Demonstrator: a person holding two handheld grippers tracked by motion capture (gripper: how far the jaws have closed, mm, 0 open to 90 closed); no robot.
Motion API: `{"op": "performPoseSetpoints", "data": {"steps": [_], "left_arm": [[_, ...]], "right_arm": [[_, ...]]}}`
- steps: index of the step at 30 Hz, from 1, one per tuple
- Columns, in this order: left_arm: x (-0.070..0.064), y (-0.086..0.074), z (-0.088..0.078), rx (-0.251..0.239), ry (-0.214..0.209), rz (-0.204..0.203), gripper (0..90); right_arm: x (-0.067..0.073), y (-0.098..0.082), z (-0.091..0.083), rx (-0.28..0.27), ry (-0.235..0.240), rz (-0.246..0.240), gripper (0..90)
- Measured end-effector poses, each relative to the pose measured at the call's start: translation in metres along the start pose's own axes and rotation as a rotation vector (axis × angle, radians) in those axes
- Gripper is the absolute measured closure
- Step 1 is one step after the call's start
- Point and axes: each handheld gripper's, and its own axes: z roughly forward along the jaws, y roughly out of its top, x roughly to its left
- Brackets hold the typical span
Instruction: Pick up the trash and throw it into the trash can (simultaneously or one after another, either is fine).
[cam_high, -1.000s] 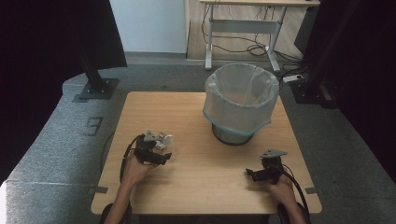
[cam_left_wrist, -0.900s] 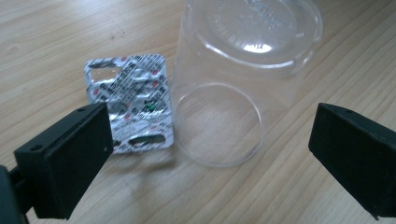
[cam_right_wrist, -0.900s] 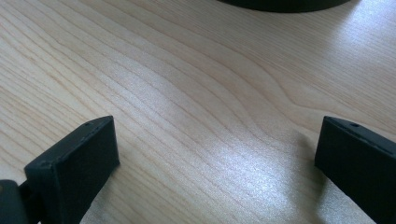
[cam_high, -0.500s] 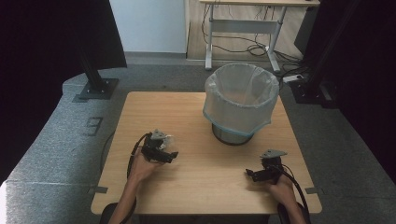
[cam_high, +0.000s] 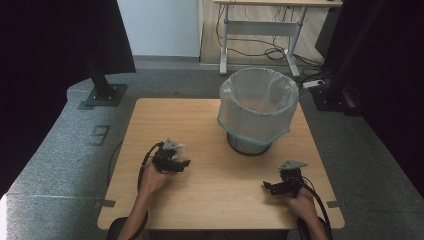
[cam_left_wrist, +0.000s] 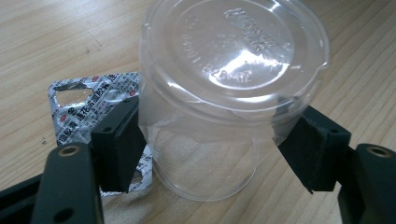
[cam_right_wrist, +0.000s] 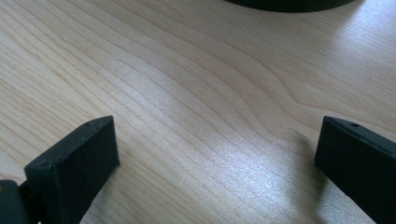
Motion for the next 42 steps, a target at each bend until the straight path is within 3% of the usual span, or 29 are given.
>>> {"op": "performPoseSetpoints", "data": {"steps": [7,10,23,42], "left_arm": [[0.000,0.000,-0.001,0.004,0.000,0.003,29.6],[0.000,0.001,-0.002,0.002,-0.003,0.006,36.3],[0.000,0.007,-0.008,0.003,-0.002,0.008,35.4],[0.000,0.033,-0.030,0.008,-0.022,0.024,35.5]], "right_arm": [[0.000,0.000,0.000,-0.001,0.000,-0.001,0.0],[0.000,0.000,0.000,-0.001,0.000,-0.001,0.0],[0.000,0.000,0.000,0.000,0.001,-0.001,0.0],[0.001,0.000,0.000,0.001,0.002,-0.002,0.0]]}}
